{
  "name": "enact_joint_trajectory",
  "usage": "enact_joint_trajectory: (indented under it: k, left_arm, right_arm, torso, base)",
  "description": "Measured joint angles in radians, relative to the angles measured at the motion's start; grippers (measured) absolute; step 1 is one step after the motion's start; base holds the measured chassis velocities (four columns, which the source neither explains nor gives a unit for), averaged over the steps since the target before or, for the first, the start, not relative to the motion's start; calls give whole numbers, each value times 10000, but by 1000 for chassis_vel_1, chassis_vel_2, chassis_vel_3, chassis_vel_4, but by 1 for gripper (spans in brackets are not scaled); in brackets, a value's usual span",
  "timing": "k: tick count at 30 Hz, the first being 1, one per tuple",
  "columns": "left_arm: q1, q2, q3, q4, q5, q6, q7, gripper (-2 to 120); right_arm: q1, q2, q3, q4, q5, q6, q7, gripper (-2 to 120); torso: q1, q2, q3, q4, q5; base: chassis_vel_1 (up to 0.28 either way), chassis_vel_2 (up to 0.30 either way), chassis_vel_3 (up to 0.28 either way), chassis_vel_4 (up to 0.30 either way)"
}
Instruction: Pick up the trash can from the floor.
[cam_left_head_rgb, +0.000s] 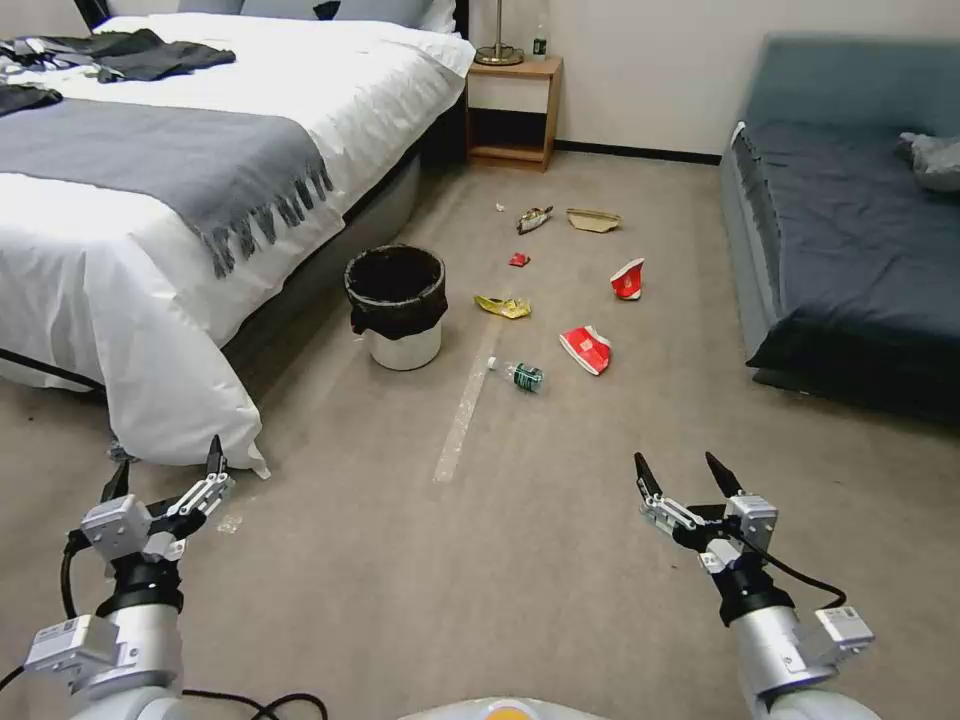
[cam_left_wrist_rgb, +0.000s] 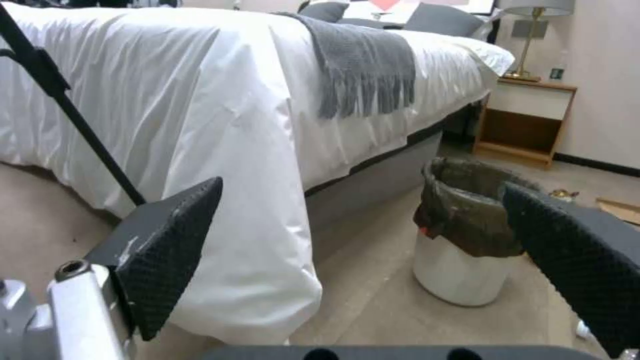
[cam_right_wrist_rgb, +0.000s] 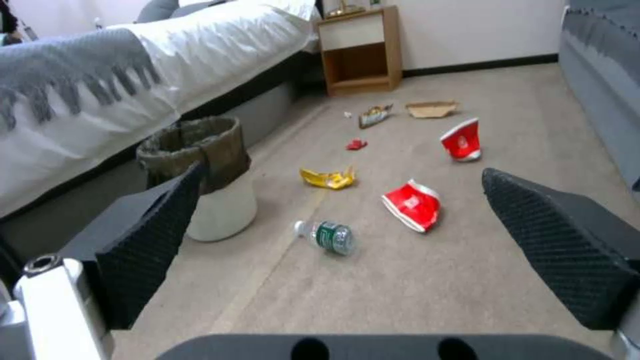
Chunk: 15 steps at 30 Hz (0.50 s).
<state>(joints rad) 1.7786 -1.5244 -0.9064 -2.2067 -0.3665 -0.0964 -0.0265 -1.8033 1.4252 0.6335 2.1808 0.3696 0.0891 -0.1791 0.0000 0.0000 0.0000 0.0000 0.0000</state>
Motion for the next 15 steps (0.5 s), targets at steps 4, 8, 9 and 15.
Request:
enact_joint_trajectory:
  k: [4,8,9,15]
  left_arm:
    - [3,26,-2,1,-10,-2,0,100]
    - [25,41,-4,0,-26,-23,0,100]
    - [33,46,-4,0,-28,-30,0,100]
    - [49,93,-4,0,-53,-66,0,100]
  right_arm:
    - [-13,22,17,-24,3,79,-67,100]
    - [-45,62,28,-24,3,118,-93,100]
    - [-51,67,29,-20,1,120,-98,100]
    - [-106,120,39,23,-30,145,-117,100]
  torso:
    - [0,1,0,0,0]
    - [0,1,-1,0,0]
    - [0,0,0,-1,0]
    - [1,0,1,1,0]
  base:
    - [-25,19,19,-26]
    - [-94,76,86,-85]
    - [-131,146,136,-127]
    - [-163,161,160,-156]
